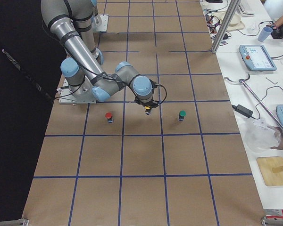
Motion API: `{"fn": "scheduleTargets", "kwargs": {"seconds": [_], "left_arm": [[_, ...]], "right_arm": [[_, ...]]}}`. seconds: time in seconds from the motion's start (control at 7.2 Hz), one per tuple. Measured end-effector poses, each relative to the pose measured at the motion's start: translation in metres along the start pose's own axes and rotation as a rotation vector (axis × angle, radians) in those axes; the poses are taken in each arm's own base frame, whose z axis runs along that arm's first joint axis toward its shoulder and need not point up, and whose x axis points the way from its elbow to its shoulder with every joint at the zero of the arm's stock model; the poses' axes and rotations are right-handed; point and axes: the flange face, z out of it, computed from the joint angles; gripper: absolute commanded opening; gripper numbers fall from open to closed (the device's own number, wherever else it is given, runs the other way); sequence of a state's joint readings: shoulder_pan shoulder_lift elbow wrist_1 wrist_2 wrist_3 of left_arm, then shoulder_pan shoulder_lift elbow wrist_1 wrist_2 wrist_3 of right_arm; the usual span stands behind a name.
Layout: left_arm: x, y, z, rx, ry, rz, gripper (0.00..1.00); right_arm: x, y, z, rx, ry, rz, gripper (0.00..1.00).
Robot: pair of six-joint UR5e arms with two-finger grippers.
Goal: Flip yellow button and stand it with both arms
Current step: 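Lower the button upright onto the table with the right gripper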
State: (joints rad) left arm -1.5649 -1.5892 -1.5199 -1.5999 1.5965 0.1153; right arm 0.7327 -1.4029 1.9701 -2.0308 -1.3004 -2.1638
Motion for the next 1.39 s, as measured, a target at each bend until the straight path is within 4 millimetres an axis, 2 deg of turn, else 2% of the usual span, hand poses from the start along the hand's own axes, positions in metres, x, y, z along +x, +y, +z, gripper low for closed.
{"fn": "scheduleTargets", "kwargs": {"seconds": [0.28, 0.56, 0.69, 0.83, 1.11, 1.39], "left_arm": [[0.001, 0.001, 0.002, -0.01, 0.015, -0.008, 0.99], [0.001, 0.0, 0.001, -0.009, 0.015, -0.011, 0.99], [0.001, 0.0, -0.001, -0.005, 0.012, -0.011, 0.99], [0.001, 0.0, -0.002, -0.004, 0.011, -0.011, 0.99], [0.001, -0.001, -0.001, -0.005, 0.01, -0.011, 0.99], [0.0, -0.001, -0.002, -0.006, 0.008, -0.011, 0.99]], "right_arm": [[0.0, 0.017, 0.016, 0.02, -0.028, 0.014, 0.13], [-0.005, 0.032, 0.02, 0.031, -0.039, 0.042, 0.15], [-0.007, 0.034, 0.021, 0.037, -0.052, 0.049, 0.21], [-0.009, 0.034, 0.022, 0.045, -0.067, 0.056, 0.34], [-0.01, 0.035, 0.023, 0.049, -0.075, 0.059, 0.71], [-0.008, 0.038, 0.03, 0.057, -0.083, 0.063, 0.77]]}}
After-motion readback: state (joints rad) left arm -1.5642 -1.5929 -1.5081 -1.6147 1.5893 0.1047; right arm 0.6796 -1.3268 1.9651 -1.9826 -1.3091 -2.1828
